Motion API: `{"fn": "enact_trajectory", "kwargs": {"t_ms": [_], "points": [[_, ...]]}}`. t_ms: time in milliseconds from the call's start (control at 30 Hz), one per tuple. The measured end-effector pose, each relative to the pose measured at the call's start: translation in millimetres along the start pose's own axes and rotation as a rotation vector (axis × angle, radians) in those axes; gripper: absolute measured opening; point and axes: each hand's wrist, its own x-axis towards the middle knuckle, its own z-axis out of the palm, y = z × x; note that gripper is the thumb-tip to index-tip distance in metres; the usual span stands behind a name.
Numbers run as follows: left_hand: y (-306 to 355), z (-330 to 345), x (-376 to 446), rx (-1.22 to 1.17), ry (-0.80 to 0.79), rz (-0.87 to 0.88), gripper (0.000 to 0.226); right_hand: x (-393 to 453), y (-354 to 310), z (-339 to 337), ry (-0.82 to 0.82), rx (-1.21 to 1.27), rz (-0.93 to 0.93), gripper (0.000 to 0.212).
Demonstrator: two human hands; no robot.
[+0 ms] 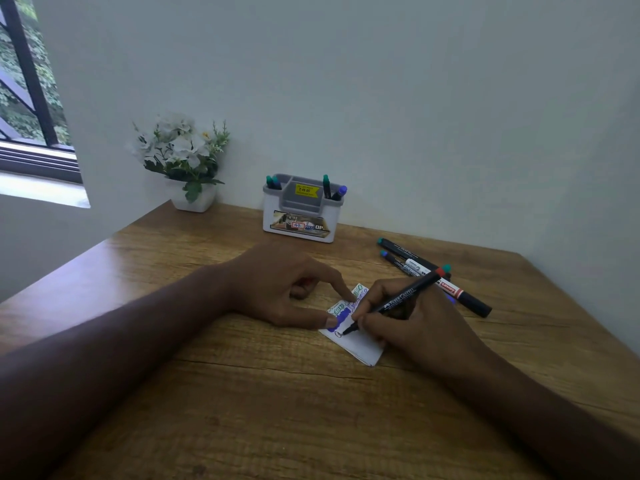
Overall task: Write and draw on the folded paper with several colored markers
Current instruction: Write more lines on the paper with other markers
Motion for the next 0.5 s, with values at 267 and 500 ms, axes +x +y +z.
{"fn": "enact_trajectory", "kwargs": {"t_ms": [267, 500], "points": [[-1.4, 0.0, -0.1, 0.002, -0.008, -0.009, 0.047, 0.9, 2.3, 0.3, 0.003, 0.024, 0.023, 0.012], [-2.1, 0.8, -0.3, -0.003, -0.007, -0.014, 0.048, 0.7, 1.8, -0.4, 0.005, -0.002, 0.006, 0.011]]}}
